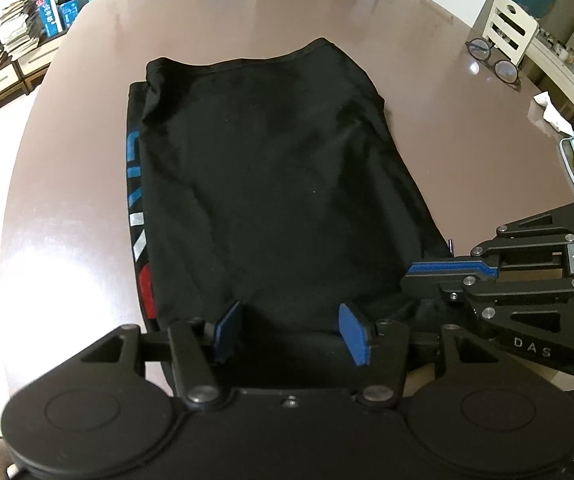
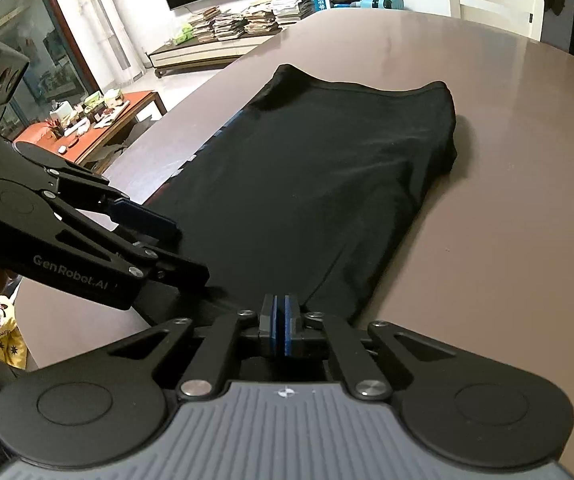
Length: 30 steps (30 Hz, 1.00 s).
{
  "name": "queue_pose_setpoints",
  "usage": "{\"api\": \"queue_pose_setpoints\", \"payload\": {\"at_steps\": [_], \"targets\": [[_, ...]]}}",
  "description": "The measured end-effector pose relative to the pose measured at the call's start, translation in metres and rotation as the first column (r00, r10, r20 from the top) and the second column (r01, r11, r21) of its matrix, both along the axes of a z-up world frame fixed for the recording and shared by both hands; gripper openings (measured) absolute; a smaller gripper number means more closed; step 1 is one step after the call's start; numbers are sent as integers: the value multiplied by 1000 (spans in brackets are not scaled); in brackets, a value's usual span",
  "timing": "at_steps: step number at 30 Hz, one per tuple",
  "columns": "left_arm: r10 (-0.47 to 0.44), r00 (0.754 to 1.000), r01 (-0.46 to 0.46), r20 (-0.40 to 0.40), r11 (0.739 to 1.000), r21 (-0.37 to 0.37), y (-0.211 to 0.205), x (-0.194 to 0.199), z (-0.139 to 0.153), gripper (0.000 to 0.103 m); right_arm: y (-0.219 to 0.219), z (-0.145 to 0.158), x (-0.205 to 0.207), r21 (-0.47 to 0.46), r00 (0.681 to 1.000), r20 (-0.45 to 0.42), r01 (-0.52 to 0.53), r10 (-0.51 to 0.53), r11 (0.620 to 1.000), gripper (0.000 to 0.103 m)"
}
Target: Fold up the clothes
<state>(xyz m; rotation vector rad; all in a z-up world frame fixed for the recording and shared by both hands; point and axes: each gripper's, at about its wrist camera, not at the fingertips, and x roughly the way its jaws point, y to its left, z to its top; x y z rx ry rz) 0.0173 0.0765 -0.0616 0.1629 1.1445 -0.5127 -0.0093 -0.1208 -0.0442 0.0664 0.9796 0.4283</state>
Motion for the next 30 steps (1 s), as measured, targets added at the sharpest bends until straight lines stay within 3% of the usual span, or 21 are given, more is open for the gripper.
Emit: {"api": "queue_pose_setpoints", "payload": {"at_steps": [6, 9, 13, 17, 20, 30], "targets": [[47, 999, -46, 14, 998, -44, 33, 0, 16, 52, -42, 19, -25, 35, 994, 85, 71, -74, 997, 6], [17, 1000, -18, -15, 999, -43, 36, -2, 14, 50, -50, 20, -32, 21, 995, 66, 68, -69, 997, 6], [-55, 998, 55, -3, 997, -46, 27, -13, 14, 50, -28, 20, -35, 12, 997, 73, -26, 25, 1000, 6], [-50, 998, 49, -27, 998, -34, 26, -10, 4, 50, -1, 9, -29, 11, 995, 60, -82, 82, 997, 6], [-47, 998, 45, -48, 998, -47, 29, -8, -2, 50, 11, 3, -27, -43, 991, 50, -122, 124, 992, 3], [-41, 997, 37, -63, 997, -67, 21, -16, -4, 55, 5, 7, -25, -90, 991, 22, -129, 132, 988, 0]]}}
